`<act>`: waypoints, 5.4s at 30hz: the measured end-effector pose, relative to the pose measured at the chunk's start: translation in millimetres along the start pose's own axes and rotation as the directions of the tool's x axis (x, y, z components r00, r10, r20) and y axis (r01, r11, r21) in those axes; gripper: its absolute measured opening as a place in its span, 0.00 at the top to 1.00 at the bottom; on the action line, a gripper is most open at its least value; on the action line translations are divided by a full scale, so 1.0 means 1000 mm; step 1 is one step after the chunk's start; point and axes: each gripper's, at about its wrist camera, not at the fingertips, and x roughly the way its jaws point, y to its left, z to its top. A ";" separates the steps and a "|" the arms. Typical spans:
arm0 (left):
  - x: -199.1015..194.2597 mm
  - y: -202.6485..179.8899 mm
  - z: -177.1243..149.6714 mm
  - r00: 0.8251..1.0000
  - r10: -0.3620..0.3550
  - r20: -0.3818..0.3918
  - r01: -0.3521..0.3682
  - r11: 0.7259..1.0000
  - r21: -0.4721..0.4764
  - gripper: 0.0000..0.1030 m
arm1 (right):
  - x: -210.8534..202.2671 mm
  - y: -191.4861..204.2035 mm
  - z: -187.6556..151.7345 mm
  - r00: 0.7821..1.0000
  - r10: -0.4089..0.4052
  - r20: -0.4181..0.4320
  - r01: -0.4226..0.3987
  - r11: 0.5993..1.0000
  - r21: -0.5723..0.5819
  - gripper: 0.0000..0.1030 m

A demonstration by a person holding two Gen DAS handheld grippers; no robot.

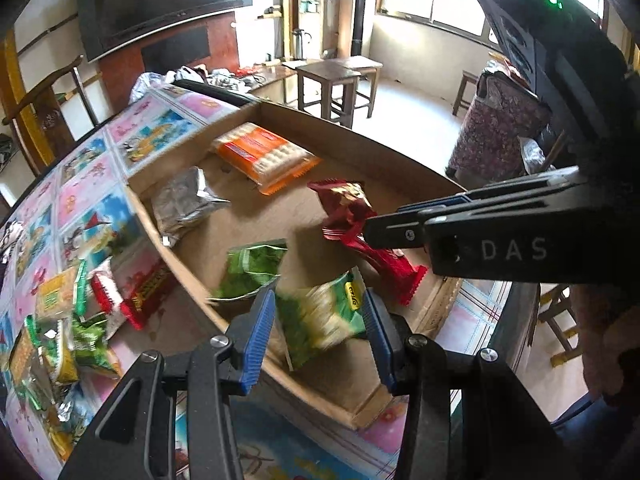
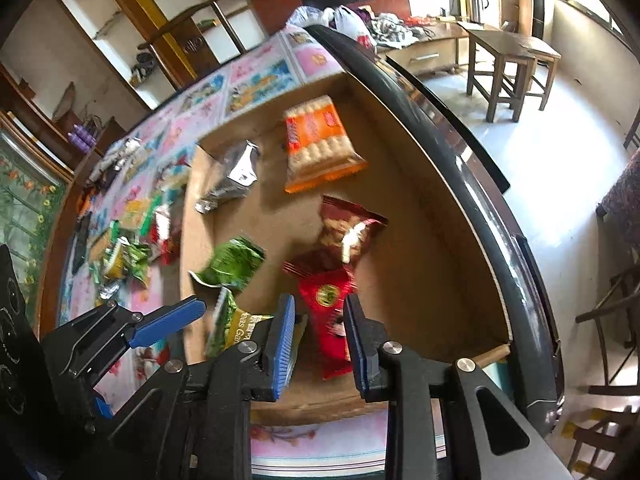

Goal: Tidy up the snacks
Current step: 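Move both grippers back over the snack pile, then grasp a green peas bag with the right gripper while the left gripper grasps a silver foil bag, then carry the silver foil bag and green peas bag over the cardboard box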

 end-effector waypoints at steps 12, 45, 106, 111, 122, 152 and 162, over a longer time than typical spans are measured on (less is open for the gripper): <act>-0.052 0.062 -0.025 0.993 0.096 0.072 -0.084 0.984 -0.160 0.53 | 0.010 0.066 0.006 0.997 0.068 0.022 -0.065 0.992 -0.108 0.69; -0.159 0.224 -0.190 0.931 0.354 -0.085 -0.337 0.749 -0.571 0.52 | 0.172 0.274 0.030 0.901 0.292 -0.322 -0.374 0.898 -0.233 0.56; -0.068 0.252 -0.150 0.920 0.210 -0.332 -0.389 0.593 -0.705 0.31 | 0.047 0.206 -0.056 0.943 0.277 -0.186 -0.333 0.798 -0.502 0.69; -0.074 0.249 -0.156 0.916 0.257 -0.308 -0.400 0.635 -0.661 0.45 | 0.047 0.207 -0.054 0.939 0.288 -0.189 -0.344 0.792 -0.504 0.69; -0.106 0.228 -0.150 0.933 0.315 -0.174 -0.352 0.699 -0.622 0.46 | 0.054 0.219 -0.049 0.939 0.288 -0.190 -0.344 0.798 -0.495 0.69; -0.087 0.147 -0.056 0.953 0.301 -0.032 -0.291 0.884 -0.365 0.46 | 0.012 0.121 -0.009 0.968 0.252 0.007 -0.242 0.934 -0.264 0.69; -0.067 0.118 -0.021 0.970 0.242 0.000 -0.229 0.920 -0.319 0.46 | -0.007 0.068 0.010 0.975 0.212 0.069 -0.198 0.965 -0.170 0.69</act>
